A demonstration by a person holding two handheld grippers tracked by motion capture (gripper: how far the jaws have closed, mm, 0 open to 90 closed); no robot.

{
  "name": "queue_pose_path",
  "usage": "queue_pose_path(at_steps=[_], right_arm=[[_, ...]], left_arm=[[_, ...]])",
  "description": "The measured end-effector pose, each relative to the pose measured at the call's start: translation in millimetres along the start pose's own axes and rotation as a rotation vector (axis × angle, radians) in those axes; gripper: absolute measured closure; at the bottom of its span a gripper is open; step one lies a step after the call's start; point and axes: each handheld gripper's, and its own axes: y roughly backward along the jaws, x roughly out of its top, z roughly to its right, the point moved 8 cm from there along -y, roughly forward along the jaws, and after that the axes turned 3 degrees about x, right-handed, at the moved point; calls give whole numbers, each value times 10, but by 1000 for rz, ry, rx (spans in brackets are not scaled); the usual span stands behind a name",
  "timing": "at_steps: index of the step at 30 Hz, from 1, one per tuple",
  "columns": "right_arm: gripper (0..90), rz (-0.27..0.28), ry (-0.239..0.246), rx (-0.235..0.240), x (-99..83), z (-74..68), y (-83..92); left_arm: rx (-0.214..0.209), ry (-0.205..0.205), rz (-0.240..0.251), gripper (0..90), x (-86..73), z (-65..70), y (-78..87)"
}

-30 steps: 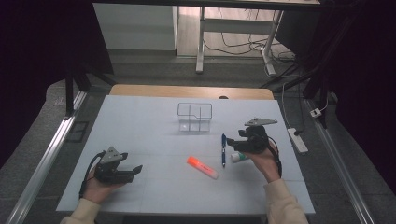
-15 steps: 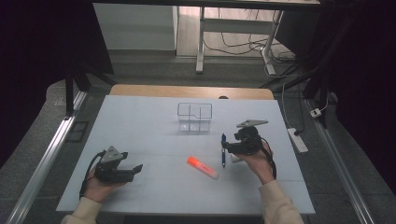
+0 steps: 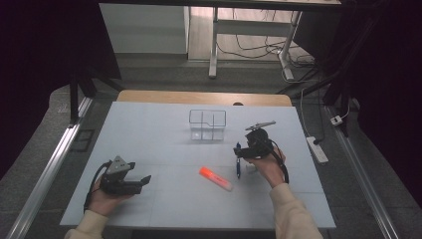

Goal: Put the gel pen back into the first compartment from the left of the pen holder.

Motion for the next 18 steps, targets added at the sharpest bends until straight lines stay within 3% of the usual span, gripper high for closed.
queue_pose_path(at_steps=[18], right_arm=[[476, -127, -113, -66, 0, 171, -487]], left_arm=[[5, -5, -13, 208, -27, 4, -21]])
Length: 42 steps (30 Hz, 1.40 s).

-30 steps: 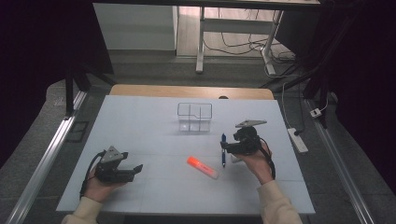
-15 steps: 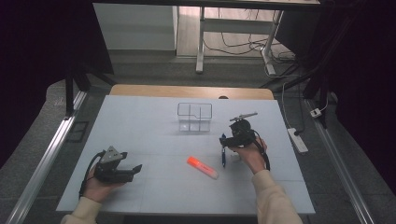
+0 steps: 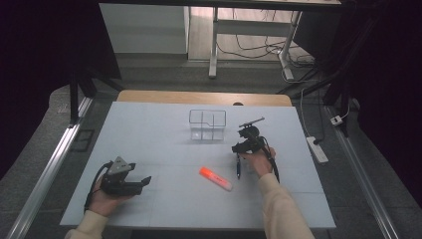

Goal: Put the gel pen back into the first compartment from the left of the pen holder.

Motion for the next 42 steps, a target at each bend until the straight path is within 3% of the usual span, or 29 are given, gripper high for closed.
queue_pose_path(at_steps=[28, 37, 42], right_arm=[[731, -85, -101, -121, 58, 32, -161], [750, -79, -177, -88, 54, 47, -147], [793, -60, -176, -78, 76, 41, -102]], left_arm=[[-2, 3, -9, 207, -19, -27, -6], [-4, 1, -12, 206, -25, -31, -11], [-5, 1, -13, 205, -27, -27, -15]])
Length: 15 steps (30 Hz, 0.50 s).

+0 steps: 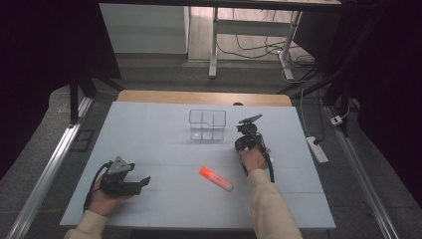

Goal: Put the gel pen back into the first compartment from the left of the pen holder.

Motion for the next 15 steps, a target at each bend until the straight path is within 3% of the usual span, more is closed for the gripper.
queue_pose_path(at_steps=[3, 7, 15], right_arm=[[797, 7, -25, 35, 9, 8, 27], [795, 3, -26, 41, 8, -1, 17], [775, -20, 1, -12, -18, -18, -8]], left_arm=[[-1, 0, 0, 205, 0, 0, 0], [-1, -1, -1, 205, -1, 0, -2], [-1, -1, -1, 205, -2, 1, 0]])
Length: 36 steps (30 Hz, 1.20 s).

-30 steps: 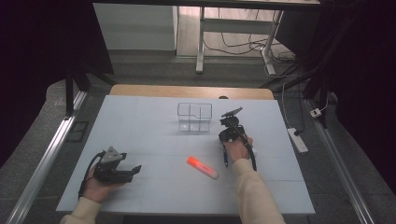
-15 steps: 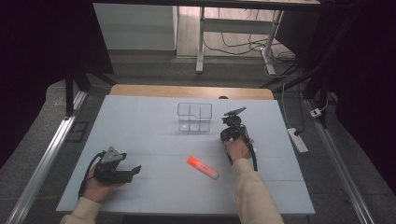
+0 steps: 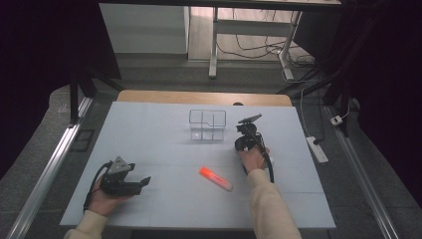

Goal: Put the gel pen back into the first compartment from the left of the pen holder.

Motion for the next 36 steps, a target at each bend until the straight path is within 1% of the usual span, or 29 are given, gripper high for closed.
queue_pose_path(at_steps=[2, 3, 7, 11, 13, 16, 17, 19, 22, 23, 24, 25, 28, 29, 32, 33, 34, 36], right_arm=[[768, -9, -2, 0, -13, 0, -12], [767, -16, -14, -3, -38, -1, -28], [771, -29, 5, -34, -61, -18, -19], [791, -28, 9, -71, -68, -25, -16], [795, -24, -6, -74, -69, -24, -7], [798, -32, -28, -42, -89, -20, 19], [798, -32, -28, -42, -89, -20, 19], [798, -16, -45, -16, -100, -7, 67], [799, -1, -46, -1, -96, 2, 112], [798, 17, -47, 12, -88, 9, 150], [799, 46, -50, 40, -73, 11, 212], [799, 53, -56, 51, -71, 4, 233], [799, 90, -45, 83, -63, 3, 308], [799, 97, -41, 87, -64, 6, 322], [798, 139, -40, 121, -52, 0, 397], [798, 139, -40, 121, -52, 0, 397], [798, 181, -39, 149, -35, -17, 465], [798, 206, -41, 166, -24, -33, 517]], left_arm=[[0, 0, 0, 205, 0, -2, 2], [1, 2, 1, 205, 0, -6, 5], [0, 3, 2, 204, 5, -6, 4], [-4, 0, 3, 204, 15, 4, -3], [-5, 0, 3, 204, 16, 3, -2], [-7, 2, 4, 204, 21, -2, -8], [-7, 2, 4, 204, 21, -2, -8], [-7, 0, 2, 204, 22, -1, -14], [-7, -2, 2, 204, 26, 0, -16], [-7, -1, 2, 204, 26, 0, -18], [-7, -1, 2, 204, 27, 1, -20], [-6, -1, 1, 204, 27, 1, -21], [-5, -2, 0, 204, 25, 2, -23], [-5, -2, 0, 204, 25, 2, -23], [-4, -4, -1, 204, 25, -3, -24], [-4, -3, -2, 204, 25, -4, -26], [-4, -4, -3, 204, 24, -4, -29], [-4, -5, -4, 204, 24, -3, -30]])
